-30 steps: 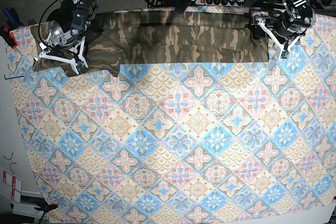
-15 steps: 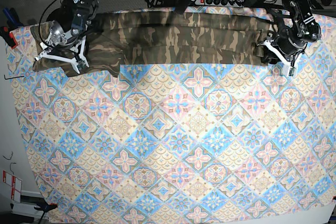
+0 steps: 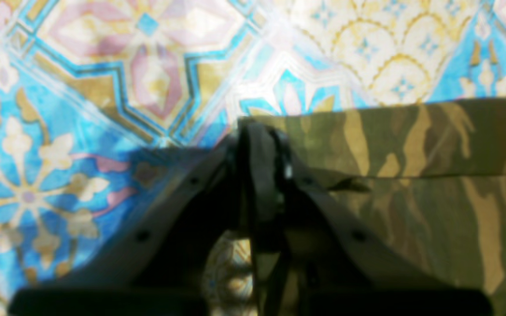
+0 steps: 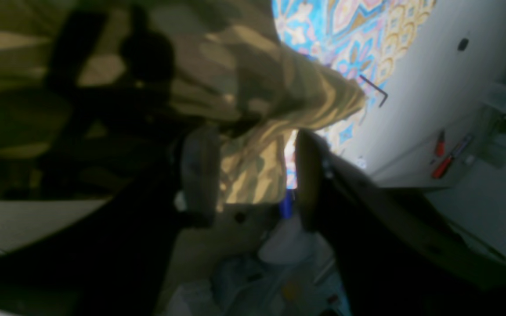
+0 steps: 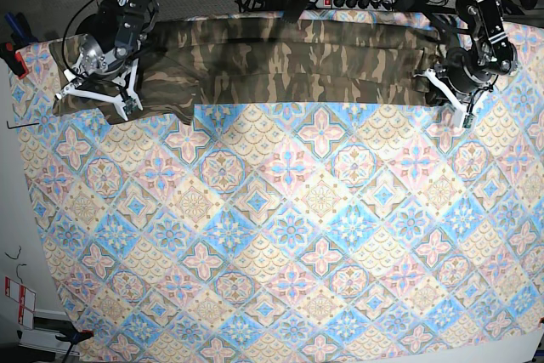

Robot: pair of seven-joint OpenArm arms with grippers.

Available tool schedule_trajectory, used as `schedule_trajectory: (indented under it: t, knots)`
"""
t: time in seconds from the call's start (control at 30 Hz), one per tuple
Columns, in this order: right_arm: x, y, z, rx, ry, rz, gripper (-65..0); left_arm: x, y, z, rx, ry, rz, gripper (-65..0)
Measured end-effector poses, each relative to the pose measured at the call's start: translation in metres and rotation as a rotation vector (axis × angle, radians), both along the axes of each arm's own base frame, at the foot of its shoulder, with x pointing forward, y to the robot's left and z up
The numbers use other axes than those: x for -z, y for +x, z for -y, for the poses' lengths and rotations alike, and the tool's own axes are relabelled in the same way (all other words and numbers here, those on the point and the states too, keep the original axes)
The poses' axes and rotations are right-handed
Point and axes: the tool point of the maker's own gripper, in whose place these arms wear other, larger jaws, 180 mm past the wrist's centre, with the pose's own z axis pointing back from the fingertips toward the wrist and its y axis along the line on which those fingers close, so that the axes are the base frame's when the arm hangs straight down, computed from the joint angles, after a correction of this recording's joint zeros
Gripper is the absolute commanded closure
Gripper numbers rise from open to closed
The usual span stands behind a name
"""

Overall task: Fold the T-shirt properly
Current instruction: 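Adjust the left gripper's hold on the shirt's side edge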

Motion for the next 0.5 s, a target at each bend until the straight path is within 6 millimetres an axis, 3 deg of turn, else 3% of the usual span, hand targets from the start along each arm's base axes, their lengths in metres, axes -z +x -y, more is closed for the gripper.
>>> schedule_trajectory:
  t: [0.13,0.23,0.5]
  knots:
    - [0.0,0.001,0.0,0.0,0.0,0.003,-26.3,-0.008,-0.029,0.01,0.123,0.077,-0.115,-1.9]
    - [0.0,0.001,0.0,0.0,0.001,0.001,-26.3,-0.017,-0.047,0.006,0.172,0.159,-0.176,-1.9]
    - [0.006,-0.001,-0.002,0.0,0.009,-0.014,-26.3,-0.029,-0.045,0.004,0.199,0.206,-0.181,-1.9]
